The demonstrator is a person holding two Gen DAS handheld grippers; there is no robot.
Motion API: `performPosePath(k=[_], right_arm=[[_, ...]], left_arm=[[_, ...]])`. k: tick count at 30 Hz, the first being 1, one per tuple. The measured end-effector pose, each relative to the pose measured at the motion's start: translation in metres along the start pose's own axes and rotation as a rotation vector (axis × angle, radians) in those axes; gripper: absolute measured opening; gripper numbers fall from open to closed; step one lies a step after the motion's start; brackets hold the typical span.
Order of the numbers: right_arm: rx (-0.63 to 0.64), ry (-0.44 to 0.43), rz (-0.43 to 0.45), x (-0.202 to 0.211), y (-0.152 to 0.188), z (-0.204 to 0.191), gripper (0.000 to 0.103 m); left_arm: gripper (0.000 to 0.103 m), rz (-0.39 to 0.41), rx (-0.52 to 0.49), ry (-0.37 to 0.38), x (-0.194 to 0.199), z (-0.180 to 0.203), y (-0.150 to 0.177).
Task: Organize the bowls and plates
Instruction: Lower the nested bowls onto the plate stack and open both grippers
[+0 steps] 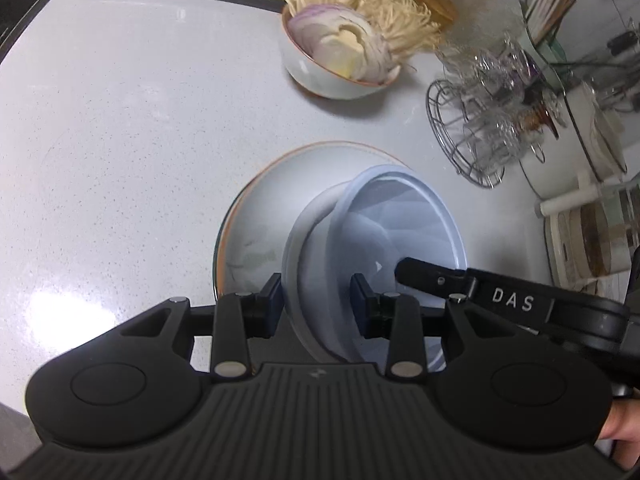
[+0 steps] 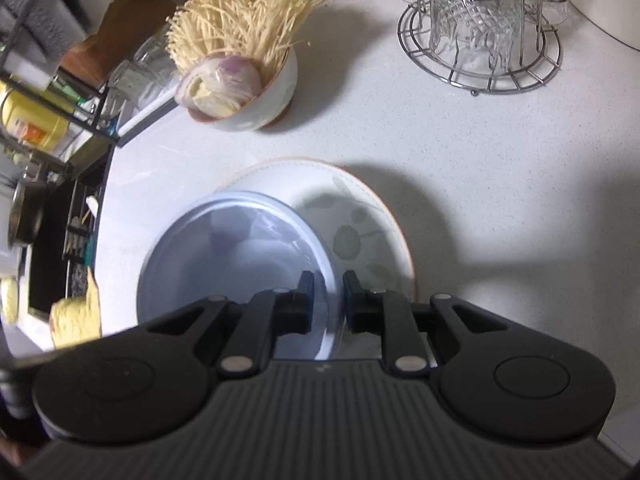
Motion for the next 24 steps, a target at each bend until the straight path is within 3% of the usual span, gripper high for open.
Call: performPosePath(k=[10,13,16,24], right_arm=[[0.04,0.01,-0.01,-0.001,-0.003,-0.004,0.019],[0.048,0.015,0.017,0.007,-0.006,-0.006,0.019],[0.049,0.015,0.048,0.015,-0.008,-0.004,0.02],[0.045,0.021,0.113,0.043,-0.009,-0.007,0.022]], left_arm=[[0.04,0.013,-0.016,-0.008,0.002,0.001,-0.005],[0.04,0.021,-0.008,-0.003,0.005,0.0,-0.009],[0.047,0.034,-0.011,-0.005,0.009,0.0,-0.011],[0.047,0.109,-0.076,0.017,0.04,0.01,-0.018]])
Point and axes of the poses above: each gripper's, at about its wrist camera, not at the fingertips, and x roughly against the way its jaws point, z to its right, y to its underside, the point moved 4 cm from there along -x, roughly the way its jaws point, and after that the axes turned 1 degree about y, right-handed, at the moved point
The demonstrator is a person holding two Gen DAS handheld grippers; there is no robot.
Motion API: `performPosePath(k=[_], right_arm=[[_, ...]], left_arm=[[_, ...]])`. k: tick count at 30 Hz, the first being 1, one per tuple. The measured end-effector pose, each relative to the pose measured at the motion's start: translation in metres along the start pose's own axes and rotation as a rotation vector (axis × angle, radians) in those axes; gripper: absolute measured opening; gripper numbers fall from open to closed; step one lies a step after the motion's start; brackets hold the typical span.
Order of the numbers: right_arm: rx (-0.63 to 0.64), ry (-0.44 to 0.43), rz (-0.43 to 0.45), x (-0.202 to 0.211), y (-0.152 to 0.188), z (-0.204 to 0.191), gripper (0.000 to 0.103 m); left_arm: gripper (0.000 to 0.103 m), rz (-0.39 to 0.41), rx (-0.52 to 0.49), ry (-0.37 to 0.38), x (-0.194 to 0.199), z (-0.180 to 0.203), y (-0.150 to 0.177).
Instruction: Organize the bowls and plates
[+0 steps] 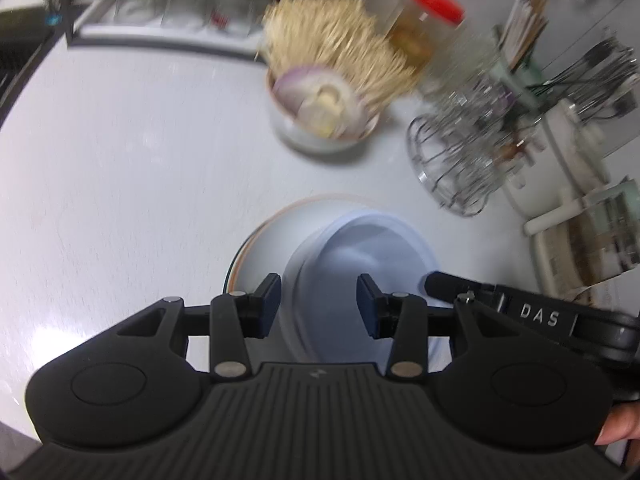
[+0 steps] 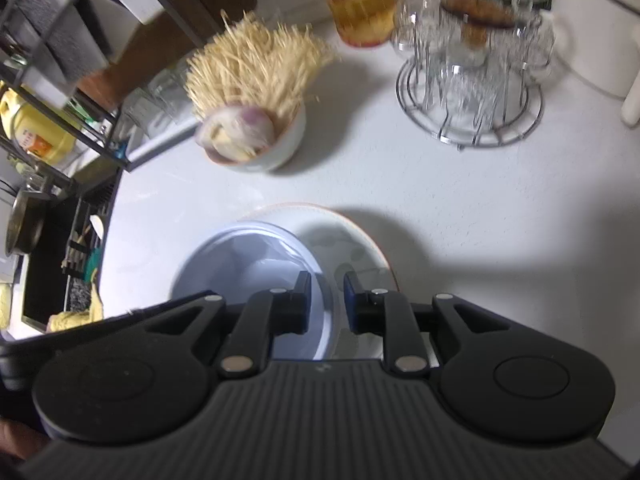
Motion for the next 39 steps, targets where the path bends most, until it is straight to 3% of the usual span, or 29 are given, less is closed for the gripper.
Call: performPosePath(k=[8,16,24,31,39], right_arm=[[-0.008,0.033,0.132,0.046,-0.001,-0.015,0.022],[0.042,0.011,0.263,0.094,0.004,-0.032,0.022],[0.123,-0.031,0.357,0.138,0.036,-0.036,0.022],[0.227,-0.026,0.435,0.177,0.082,-0.037,0.022],[0.236,-0.067,0.427,0.209,0.137,-0.03,0.022]], left_arm=[[0.047,0.091,-0.117,0.029,0.046,0.014,-0.019],[0.047,0.21,-0.189,0.035,0.101,0.036,-0.009],[0.047,0.345,-0.173,-0.031,0.152,0.05,0.04],[0.047,0.398,-0.165,-0.081,0.19,0.064,0.097],[0.047,0.424,-0.16,-0.103,0.227,0.075,0.169]])
Point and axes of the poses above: each gripper's, at about its wrist camera, not at the fingertips, and x roughly against the way its jaws point, z to its right, y to its underside, the point moved 4 cm from there along -x, roughly the way its jaws point, and after that the axes turned 1 degree about y, right-handed, at the moved point
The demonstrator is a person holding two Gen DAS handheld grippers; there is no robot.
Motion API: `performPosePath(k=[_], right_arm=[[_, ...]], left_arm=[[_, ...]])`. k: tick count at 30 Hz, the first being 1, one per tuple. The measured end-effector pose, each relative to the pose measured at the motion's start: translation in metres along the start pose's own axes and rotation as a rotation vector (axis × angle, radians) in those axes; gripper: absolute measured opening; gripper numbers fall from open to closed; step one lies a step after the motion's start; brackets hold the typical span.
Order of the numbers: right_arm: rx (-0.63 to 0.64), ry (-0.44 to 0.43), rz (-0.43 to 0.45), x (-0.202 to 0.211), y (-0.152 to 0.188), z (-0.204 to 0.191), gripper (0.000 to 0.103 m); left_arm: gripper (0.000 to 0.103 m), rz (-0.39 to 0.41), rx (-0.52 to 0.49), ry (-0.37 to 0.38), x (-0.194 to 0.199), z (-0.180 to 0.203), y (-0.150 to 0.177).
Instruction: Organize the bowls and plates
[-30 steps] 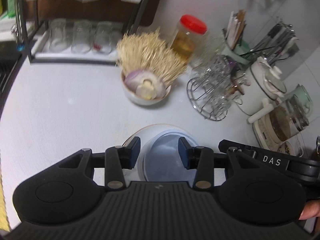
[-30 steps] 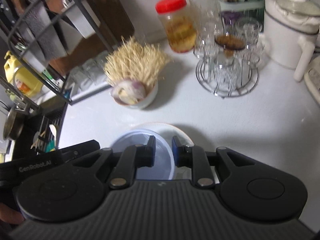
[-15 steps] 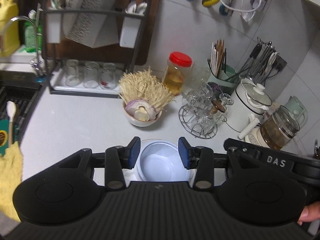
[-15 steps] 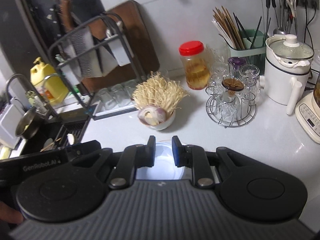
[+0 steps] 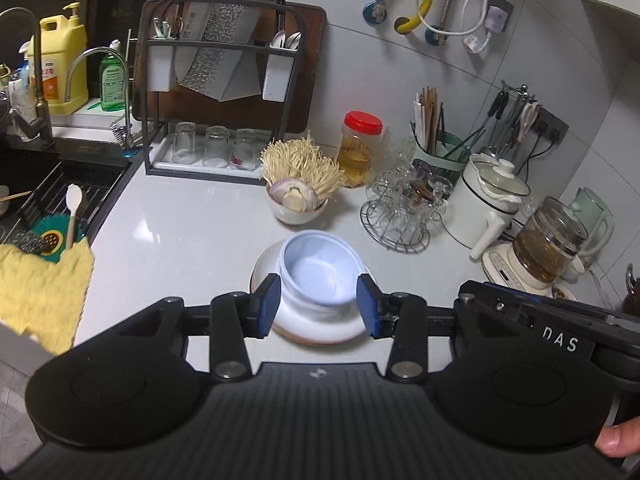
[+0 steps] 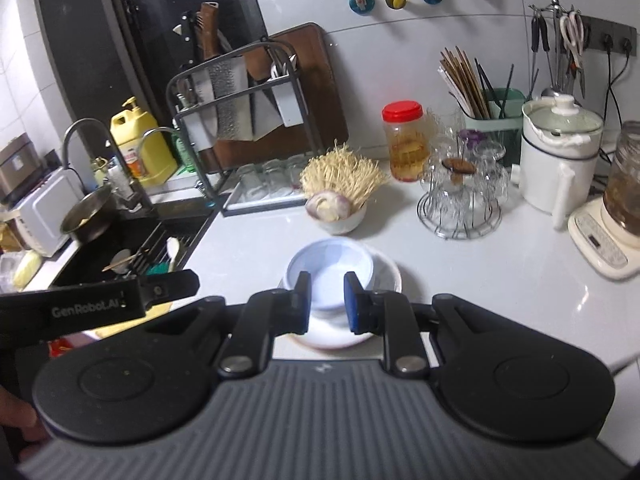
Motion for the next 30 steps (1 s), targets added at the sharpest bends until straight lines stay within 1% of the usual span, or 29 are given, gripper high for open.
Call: performPosePath(k=[6,11,12,13,14,15,16,19,23,25,26,30], right_arm=[[0.015,0.006,0.032,0.04,0.026,-0.008,0.022],[0.018,0.014,0.035,0.065,0.047,-0.009,0.022],[0.016,0.018,0.036,0.068,0.05,-0.008,0.022],[0.013,0.024,0.035,0.072,0.053,-0.006,0.026],[0.008,0.025,0.036,0.075,0.055,-0.004,0.036],[0.004,0.025,0.04,0.078,0.057,-0.003,0.04],[0.005,0.027,0.046,0.082,0.059,-0.002,0.041],[0.004,0.03,0.045,0.088,0.064,0.001,0.041],[0.0,0.034,0.044,0.092,0.067,0.006,0.041],[-0.001,0.04,0.039,0.092,0.068,0.009,0.045],[0.001,0.042,0.037,0.093,0.068,0.009,0.049],[0.012,0.042,0.04,0.094,0.069,0.011,0.05]], left_arm=[[0.047,0.009,0.0,-0.015,0.044,0.008,0.038],[0.048,0.011,-0.008,-0.015,0.072,0.017,0.067],[0.05,0.012,-0.011,-0.016,0.076,0.019,0.07],[0.054,0.014,-0.011,-0.02,0.08,0.02,0.075],[0.055,0.016,-0.013,-0.023,0.084,0.022,0.078],[0.056,0.019,-0.015,-0.026,0.088,0.023,0.081],[0.057,0.022,-0.013,-0.03,0.091,0.023,0.084],[0.062,0.031,-0.003,-0.037,0.1,0.025,0.089],[0.065,0.034,0.002,-0.051,0.107,0.024,0.091],[0.07,0.036,0.007,-0.058,0.11,0.023,0.092],[0.071,0.037,0.009,-0.064,0.111,0.023,0.092],[0.079,0.038,0.021,-0.081,0.113,0.022,0.09]])
Point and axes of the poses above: each gripper's, at about its wrist camera, not at the fingertips, and x roughly against the way its jaws point, z to its right, y to its underside, the point moved 4 cm from there along -x, roughly the way its jaws point, and after that the axes turned 1 degree about y, right-handed, at the moved point
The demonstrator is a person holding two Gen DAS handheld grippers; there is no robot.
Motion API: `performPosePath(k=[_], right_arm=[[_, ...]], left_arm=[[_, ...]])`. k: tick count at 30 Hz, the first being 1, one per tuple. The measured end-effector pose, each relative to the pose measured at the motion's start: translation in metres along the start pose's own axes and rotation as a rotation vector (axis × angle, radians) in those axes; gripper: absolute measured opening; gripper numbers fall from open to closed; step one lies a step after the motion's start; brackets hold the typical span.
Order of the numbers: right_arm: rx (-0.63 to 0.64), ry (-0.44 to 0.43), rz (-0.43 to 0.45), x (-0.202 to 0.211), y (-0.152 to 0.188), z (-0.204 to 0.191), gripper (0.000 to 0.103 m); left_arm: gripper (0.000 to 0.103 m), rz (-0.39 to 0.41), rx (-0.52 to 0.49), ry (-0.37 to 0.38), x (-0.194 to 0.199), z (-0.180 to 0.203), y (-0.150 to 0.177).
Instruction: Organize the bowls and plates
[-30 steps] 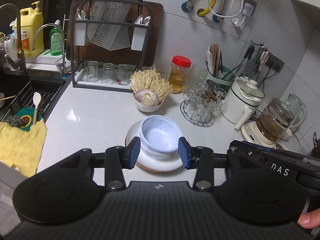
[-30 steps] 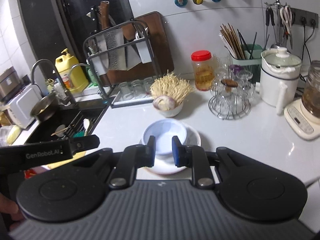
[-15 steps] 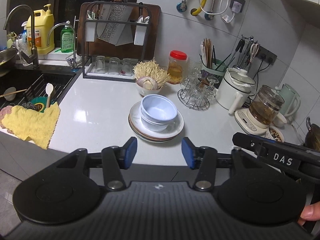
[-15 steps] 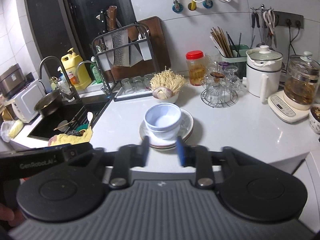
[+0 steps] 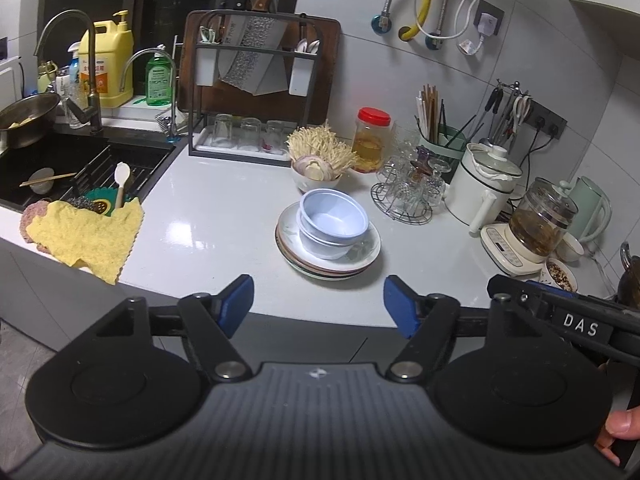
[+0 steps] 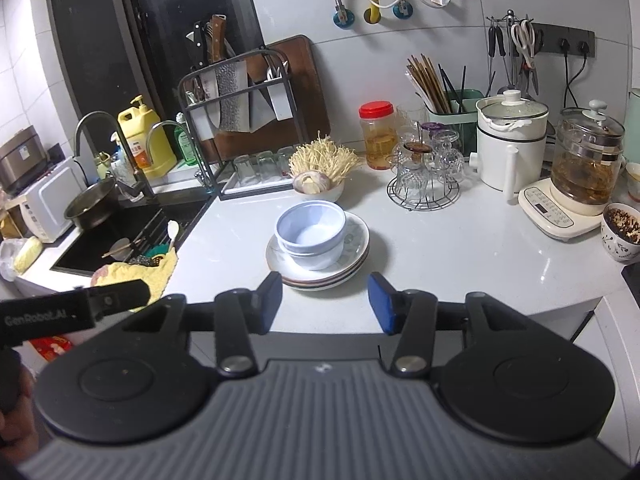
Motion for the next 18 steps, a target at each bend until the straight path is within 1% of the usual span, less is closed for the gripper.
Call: performPosePath(k=[1,3,10,11,12,13,15,17,18], right_arm=[[-0.002,-0.004,-0.003,-0.0007,0.0007,0.0008,0.05],[-0.003,-0.001,-0.006,-0.0019,0.0003,0.0024,0.05],[0.023,0.019,0.007,-0.0002,-0.002,0.0057,0.05],[0.027,0.027,0.011,0.0004,-0.0024,0.0062,0.055],[0.027,0.03,0.017,0.0013,-0.003,0.0073,0.065],[0.025,0.029,0.024,0.0024,-0.0034,0.0081,0.068],[0.034,0.031,0.034,0.0036,-0.0046,0.0084,0.079],[0.037,0.033,0.04,0.0039,-0.005,0.0077,0.085],[0.041,0.039,0.041,0.0029,-0.0057,0.0074,0.085]], left_arm=[[0.083,0.005,-0.002,-0.003,0.0013,0.0005,0.0004],[0.087,0.007,-0.015,-0.018,0.002,0.0026,-0.0002],[0.096,0.013,-0.031,-0.035,0.0009,0.0056,-0.0035],[0.096,0.013,-0.033,-0.036,0.0006,0.0059,-0.0038],[0.097,0.01,-0.036,-0.038,0.0,0.006,-0.0038],[0.097,0.007,-0.04,-0.041,-0.0004,0.0064,-0.0037],[0.097,0.005,-0.043,-0.047,-0.0008,0.006,-0.0041],[0.098,0.007,-0.047,-0.048,-0.0004,0.0065,-0.0041],[0.098,0.005,-0.05,-0.048,-0.0008,0.0065,-0.0041]])
Point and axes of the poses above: each gripper's, at about its wrist camera, not at the fingertips, and x roughly against the way its jaws point, z to its right, y to its underside, the point moved 4 cm from there along -x, roughly the way its jaws point, and after that the axes turned 1 degree about y, right-handed, at the moved point
